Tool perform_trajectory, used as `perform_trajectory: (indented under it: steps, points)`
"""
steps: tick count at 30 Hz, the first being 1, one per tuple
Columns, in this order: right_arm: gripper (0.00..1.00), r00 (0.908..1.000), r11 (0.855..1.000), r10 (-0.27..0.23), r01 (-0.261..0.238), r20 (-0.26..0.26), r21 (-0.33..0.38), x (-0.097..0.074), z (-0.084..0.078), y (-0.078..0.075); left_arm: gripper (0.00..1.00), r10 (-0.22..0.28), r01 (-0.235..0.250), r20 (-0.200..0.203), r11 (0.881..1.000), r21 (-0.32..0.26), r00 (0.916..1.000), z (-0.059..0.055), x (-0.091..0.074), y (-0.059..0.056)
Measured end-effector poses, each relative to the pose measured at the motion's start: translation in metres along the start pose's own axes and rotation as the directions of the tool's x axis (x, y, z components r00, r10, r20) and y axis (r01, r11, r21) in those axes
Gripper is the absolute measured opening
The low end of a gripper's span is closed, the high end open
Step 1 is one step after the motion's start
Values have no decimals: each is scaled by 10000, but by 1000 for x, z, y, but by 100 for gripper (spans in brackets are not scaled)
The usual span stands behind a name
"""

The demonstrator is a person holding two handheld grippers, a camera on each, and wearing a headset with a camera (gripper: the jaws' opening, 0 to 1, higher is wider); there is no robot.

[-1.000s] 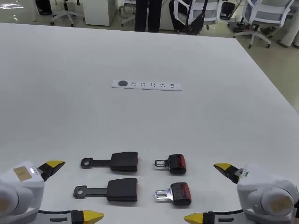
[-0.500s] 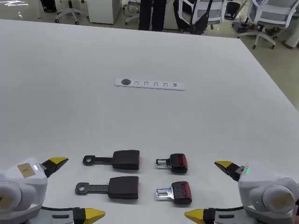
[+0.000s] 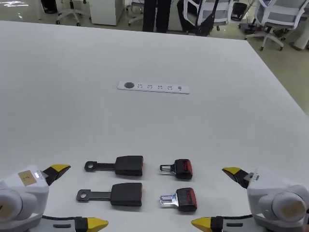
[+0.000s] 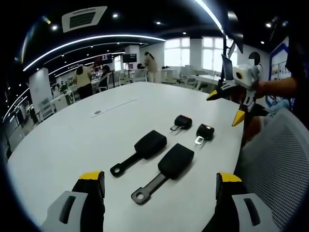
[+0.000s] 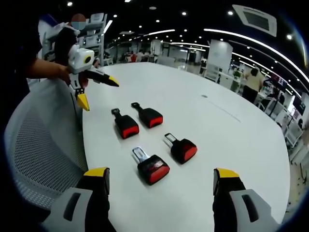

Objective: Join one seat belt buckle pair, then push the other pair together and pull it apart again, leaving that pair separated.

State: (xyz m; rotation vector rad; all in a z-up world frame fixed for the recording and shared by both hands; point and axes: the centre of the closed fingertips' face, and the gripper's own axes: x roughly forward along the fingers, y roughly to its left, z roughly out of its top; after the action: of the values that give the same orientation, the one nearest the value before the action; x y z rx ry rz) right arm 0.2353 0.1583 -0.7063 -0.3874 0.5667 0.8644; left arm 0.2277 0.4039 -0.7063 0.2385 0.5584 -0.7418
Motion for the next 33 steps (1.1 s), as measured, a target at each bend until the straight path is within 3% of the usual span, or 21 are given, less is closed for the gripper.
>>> perform_trajectory:
  steps: [25,33]
  points:
    - [90,9999,9999,-103,103,-84,-57,-1,2,-3,98,-7,7,32,10000,50,10000,0,0,3]
    - [88,9999,9997,-1,-3,-166,-239,-1,4,-4,96,-125,130,-175,9994,315,9998,3,0,6]
